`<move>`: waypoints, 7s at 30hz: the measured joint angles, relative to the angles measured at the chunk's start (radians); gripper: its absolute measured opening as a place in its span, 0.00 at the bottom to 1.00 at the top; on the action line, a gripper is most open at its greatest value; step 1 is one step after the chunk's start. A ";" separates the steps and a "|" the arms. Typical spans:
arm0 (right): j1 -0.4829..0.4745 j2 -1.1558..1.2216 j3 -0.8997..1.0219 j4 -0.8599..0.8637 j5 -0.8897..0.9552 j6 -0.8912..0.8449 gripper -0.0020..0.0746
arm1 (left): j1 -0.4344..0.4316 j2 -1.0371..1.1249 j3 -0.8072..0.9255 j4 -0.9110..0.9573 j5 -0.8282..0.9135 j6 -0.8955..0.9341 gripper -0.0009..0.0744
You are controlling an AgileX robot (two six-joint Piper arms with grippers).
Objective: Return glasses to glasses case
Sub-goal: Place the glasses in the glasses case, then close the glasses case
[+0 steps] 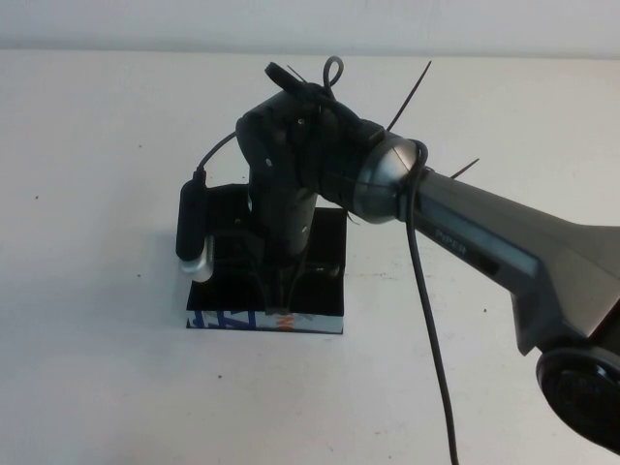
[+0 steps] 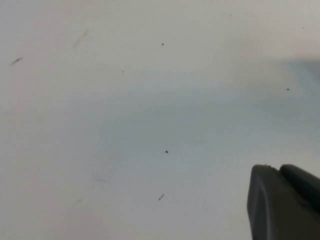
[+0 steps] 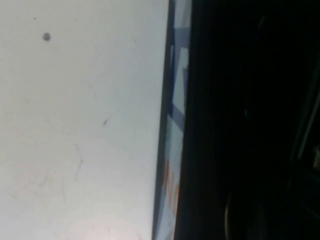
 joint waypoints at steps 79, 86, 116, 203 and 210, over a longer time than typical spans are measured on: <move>-0.408 -0.188 0.040 0.336 0.012 0.395 0.01 | 0.000 0.000 0.000 0.000 0.000 0.000 0.01; -0.410 -0.187 0.040 0.400 0.012 0.397 0.01 | 0.000 0.000 0.000 0.000 -0.002 0.000 0.01; -0.410 -0.187 0.040 0.405 0.012 0.452 0.01 | -0.265 0.857 -0.526 -0.622 0.068 0.237 0.01; -0.338 0.135 -0.247 0.466 -0.034 0.554 0.01 | -0.089 1.839 -0.660 -1.933 0.370 1.911 0.01; -0.338 0.172 -0.248 0.445 -0.092 0.580 0.01 | -0.089 1.839 -0.660 -1.933 0.370 1.911 0.01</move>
